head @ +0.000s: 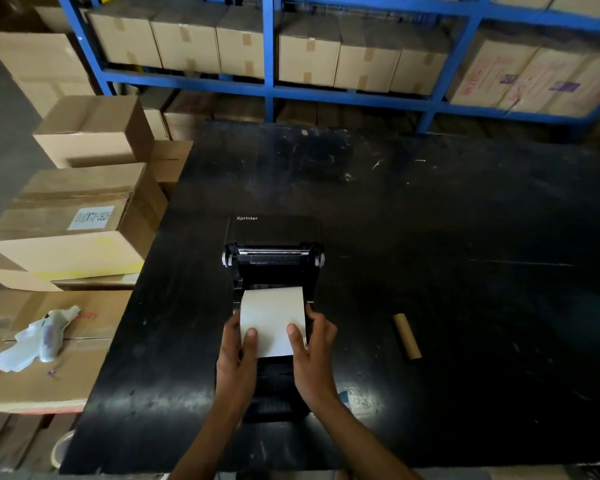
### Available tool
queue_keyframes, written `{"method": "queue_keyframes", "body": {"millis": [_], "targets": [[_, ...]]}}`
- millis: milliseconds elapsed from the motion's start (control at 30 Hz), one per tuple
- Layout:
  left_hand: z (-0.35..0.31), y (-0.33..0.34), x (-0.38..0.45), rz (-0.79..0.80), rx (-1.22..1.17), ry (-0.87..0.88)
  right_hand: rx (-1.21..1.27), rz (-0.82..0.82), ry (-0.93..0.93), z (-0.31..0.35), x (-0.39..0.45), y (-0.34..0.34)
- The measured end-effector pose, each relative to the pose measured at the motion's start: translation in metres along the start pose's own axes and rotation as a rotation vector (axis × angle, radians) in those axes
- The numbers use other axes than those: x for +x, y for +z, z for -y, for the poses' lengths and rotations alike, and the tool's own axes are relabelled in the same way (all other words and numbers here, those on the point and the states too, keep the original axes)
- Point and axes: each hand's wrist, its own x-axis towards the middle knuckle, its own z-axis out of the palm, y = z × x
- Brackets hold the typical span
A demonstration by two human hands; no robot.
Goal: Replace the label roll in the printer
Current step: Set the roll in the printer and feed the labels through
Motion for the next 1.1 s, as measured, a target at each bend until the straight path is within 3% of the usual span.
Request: {"method": "queue_keyframes", "body": {"millis": [400, 567, 1100], "targets": [[0.015, -0.002, 0.023, 0.041, 0.092, 0.04, 0.188, -0.006, 0.091, -0.012, 0.002, 0.0], [0.016, 0.004, 0.013, -0.049, 0.046, -0.001, 0.164, 0.033, 0.09, -0.019, 0.006, -0.005], [0.028, 0.006, 0.018, -0.134, -0.022, -0.02, 0.072, 0.088, 0.097, -0.023, 0.021, -0.011]]}}
